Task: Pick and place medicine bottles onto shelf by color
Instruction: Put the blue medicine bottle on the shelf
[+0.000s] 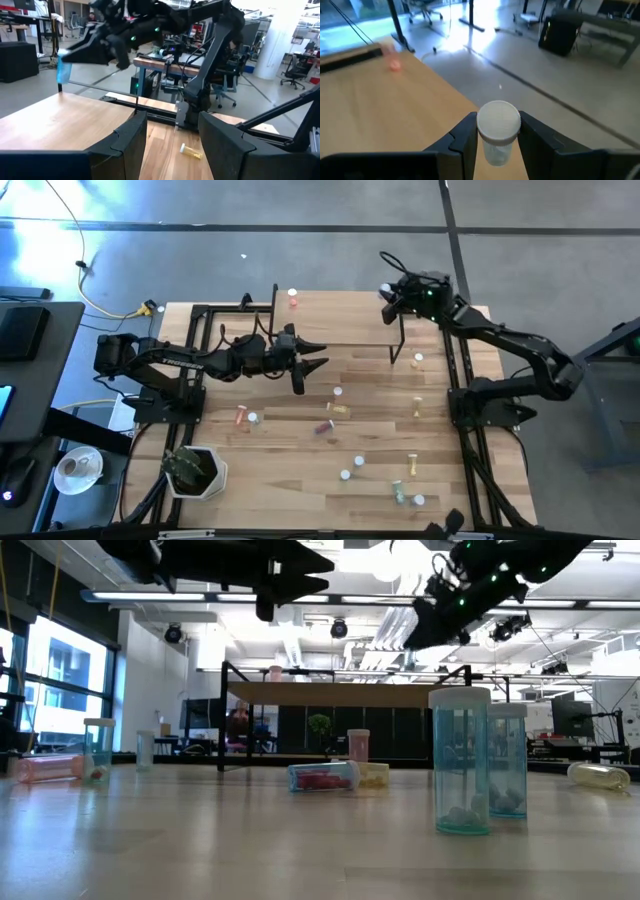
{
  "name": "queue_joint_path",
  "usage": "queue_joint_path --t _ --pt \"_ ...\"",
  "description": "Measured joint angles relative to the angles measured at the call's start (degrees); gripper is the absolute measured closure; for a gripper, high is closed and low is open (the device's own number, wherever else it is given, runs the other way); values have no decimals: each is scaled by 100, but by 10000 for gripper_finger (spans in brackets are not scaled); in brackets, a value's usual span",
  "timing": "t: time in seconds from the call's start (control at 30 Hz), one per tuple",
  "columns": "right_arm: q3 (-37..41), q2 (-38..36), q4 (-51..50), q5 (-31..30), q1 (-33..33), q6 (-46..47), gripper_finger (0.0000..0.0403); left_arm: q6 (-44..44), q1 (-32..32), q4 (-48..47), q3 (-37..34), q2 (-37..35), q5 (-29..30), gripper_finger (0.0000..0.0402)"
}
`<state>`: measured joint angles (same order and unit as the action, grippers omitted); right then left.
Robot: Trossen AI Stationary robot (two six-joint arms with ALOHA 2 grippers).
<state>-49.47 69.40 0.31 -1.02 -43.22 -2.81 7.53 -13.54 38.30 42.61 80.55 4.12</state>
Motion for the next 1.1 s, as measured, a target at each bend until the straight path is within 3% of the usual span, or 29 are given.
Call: queue_joint_path --t 0.37,1.1 --pt "0 581 -63 125 -125 -61 291 -2 0 2 0 0 15 231" --pt "-9 699 -164 -125 -125 184 285 -15 0 4 0 0 13 231"
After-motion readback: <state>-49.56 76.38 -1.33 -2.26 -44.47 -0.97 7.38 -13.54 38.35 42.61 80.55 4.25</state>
